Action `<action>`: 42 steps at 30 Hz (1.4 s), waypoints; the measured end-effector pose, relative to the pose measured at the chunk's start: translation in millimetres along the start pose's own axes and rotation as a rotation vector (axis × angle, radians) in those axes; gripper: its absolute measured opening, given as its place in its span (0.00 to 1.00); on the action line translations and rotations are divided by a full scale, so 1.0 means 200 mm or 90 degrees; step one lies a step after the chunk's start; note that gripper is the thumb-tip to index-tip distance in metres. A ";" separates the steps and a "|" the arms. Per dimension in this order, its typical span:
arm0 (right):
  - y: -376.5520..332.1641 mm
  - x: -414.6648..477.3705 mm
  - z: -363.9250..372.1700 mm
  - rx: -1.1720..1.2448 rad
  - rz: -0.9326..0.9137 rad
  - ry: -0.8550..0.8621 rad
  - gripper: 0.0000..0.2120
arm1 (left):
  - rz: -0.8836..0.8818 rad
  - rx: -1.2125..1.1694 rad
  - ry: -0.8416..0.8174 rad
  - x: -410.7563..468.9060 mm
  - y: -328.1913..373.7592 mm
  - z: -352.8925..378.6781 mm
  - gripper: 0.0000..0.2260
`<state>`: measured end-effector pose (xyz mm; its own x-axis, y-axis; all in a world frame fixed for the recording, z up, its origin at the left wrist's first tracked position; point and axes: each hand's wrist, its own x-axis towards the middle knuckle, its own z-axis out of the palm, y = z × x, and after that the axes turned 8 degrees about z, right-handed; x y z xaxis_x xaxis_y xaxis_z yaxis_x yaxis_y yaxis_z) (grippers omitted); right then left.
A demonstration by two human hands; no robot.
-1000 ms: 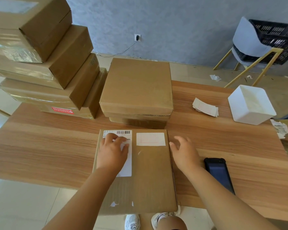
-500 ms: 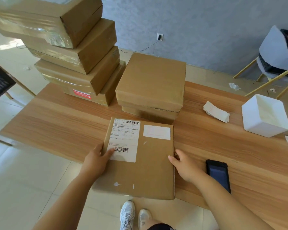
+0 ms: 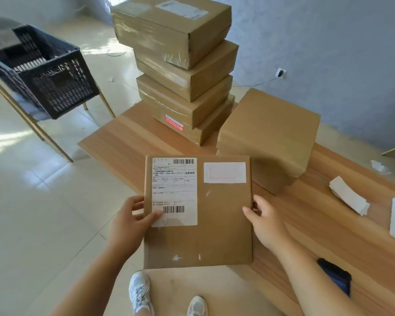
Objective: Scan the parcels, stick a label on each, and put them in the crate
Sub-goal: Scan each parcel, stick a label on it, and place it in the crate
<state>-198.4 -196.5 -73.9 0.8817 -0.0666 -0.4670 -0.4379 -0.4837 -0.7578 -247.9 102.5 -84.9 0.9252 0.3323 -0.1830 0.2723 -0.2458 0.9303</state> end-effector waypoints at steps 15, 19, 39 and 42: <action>-0.95 0.11 1.20 -0.006 -0.160 -0.147 0.12 | -0.006 -0.087 0.192 0.31 -0.27 -1.34 0.18; -1.17 0.14 1.49 -0.069 -0.182 -0.193 0.14 | -0.022 -0.089 0.221 0.43 -0.36 -1.63 0.18; -2.55 1.16 2.67 -0.201 -0.267 -0.279 0.19 | -0.035 -0.018 0.338 1.80 -0.33 -2.63 0.21; -2.78 1.32 2.77 -0.189 -0.275 -0.257 0.18 | -0.021 -0.050 0.342 2.04 -0.29 -2.73 0.21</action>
<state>181.3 538.6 -28.2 0.8073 0.4915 -0.3266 0.0582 -0.6170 -0.7848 -30.6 748.8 -40.1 0.6457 0.7624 -0.0430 0.2593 -0.1659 0.9514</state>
